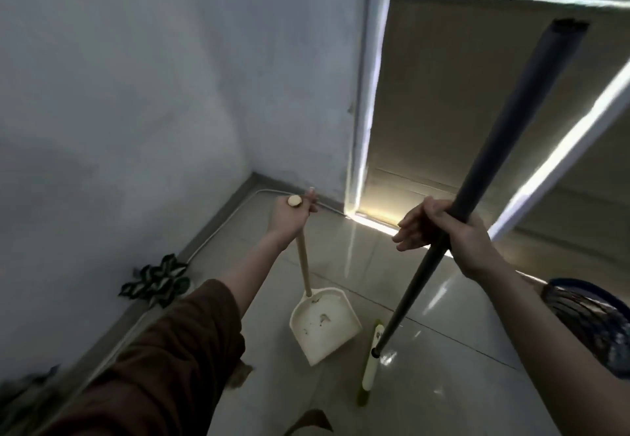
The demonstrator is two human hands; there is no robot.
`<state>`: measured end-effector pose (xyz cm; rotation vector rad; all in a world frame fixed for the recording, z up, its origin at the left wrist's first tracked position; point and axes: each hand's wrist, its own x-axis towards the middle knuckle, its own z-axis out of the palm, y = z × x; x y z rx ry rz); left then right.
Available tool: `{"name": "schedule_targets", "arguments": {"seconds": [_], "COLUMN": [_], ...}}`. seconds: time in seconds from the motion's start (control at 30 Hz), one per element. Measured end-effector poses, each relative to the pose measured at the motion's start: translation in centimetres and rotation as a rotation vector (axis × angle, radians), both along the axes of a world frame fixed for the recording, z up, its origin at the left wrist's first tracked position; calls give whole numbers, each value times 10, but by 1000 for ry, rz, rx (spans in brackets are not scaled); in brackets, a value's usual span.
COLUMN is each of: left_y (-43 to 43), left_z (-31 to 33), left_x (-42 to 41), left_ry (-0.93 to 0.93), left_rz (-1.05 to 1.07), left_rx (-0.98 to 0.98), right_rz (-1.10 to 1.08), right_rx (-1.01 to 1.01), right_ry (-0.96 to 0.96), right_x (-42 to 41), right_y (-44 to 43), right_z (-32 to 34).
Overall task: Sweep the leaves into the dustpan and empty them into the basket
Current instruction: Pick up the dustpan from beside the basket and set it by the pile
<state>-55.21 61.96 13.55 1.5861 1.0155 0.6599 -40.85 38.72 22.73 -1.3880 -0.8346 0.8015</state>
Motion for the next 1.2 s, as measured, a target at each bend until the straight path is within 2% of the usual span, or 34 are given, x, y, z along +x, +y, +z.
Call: {"name": "schedule_targets", "arguments": {"seconds": [0.3, 0.67, 0.93, 1.1, 1.2], "left_y": [70, 67, 38, 21, 13], "left_z": [-3, -22, -43, -62, -71], "left_x": [-209, -425, -523, -556, -565], "left_ry": [103, 135, 141, 260, 266], "left_rz": [528, 1047, 1342, 1470, 1539], "left_rx": [20, 2, -68, -133, -184], "right_rz": [279, 504, 564, 529, 531], "right_rx": [-52, -99, -95, -89, -76], "right_ry": [-120, -232, -262, -268, -264], "right_x": [-122, -252, -311, -338, -348], "right_y": [108, 183, 214, 226, 229], "right_z": [-17, -44, -45, -47, -49]}}
